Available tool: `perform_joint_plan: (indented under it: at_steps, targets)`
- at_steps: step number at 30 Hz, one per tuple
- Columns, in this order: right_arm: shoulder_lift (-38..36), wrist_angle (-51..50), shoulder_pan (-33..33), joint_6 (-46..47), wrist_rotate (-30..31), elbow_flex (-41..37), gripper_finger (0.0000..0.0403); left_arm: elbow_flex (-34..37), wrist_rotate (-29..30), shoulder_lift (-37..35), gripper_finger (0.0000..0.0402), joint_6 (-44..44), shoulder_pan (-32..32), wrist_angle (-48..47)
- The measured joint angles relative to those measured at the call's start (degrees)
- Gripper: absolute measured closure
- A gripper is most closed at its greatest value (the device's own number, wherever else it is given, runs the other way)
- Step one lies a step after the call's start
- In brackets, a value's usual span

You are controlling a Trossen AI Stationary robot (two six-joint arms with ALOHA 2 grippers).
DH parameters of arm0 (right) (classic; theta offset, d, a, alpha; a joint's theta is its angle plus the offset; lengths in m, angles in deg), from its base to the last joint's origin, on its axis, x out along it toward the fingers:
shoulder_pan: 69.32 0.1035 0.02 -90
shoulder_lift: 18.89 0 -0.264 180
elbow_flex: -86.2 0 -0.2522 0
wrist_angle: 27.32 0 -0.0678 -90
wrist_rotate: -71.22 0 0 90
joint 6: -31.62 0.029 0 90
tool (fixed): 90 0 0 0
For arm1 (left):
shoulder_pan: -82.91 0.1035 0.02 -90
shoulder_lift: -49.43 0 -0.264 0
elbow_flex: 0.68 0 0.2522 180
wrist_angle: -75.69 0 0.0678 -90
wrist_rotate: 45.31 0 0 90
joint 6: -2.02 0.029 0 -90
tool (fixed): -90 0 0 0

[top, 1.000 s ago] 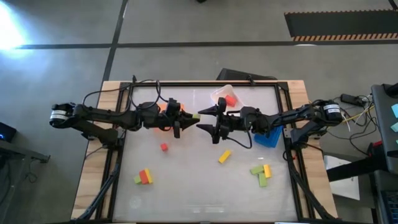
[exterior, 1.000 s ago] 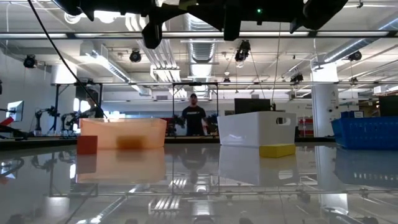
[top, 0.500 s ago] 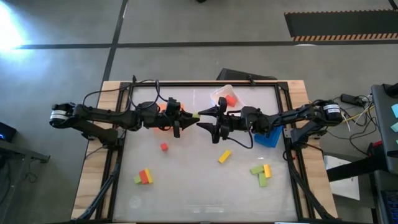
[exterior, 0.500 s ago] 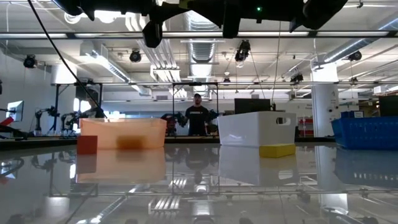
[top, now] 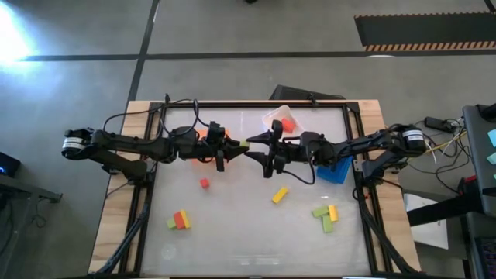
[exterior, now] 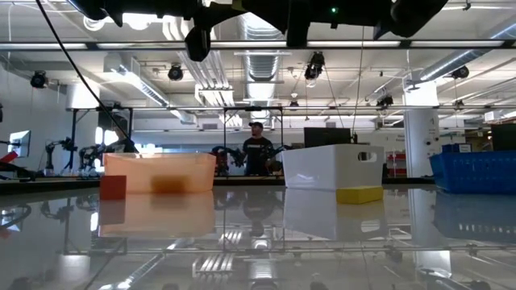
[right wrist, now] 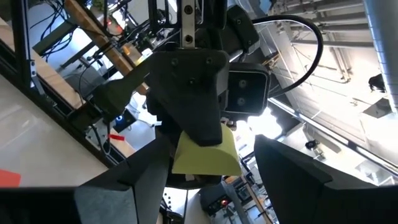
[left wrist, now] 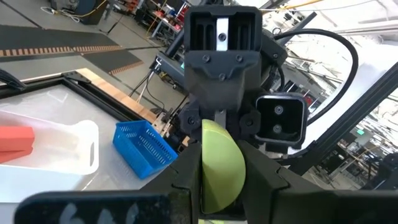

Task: Sort & place blocks by color
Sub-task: Put the green block into the blue bin

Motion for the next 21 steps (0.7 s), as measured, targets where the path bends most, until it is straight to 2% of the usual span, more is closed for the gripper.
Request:
perform_joint_plan:
  at_steps: [8,15,21]
  targets:
    - [3.92,0.39,-0.11,-0.18,0.31,2.46,0.0198,0.02,-0.04,0.0,0.0342,0.07,-0.02,-0.48]
    - [3.52,-0.11,-0.1,0.14,0.61,2.27,0.0228,0.09,0.02,0.02,0.0342,2.3,-0.04,-1.15]
    - [3.56,-0.24,-0.11,-0.02,0.66,2.16,0.0237,0.09,0.27,0.02,0.0342,2.86,0.04,-1.38]
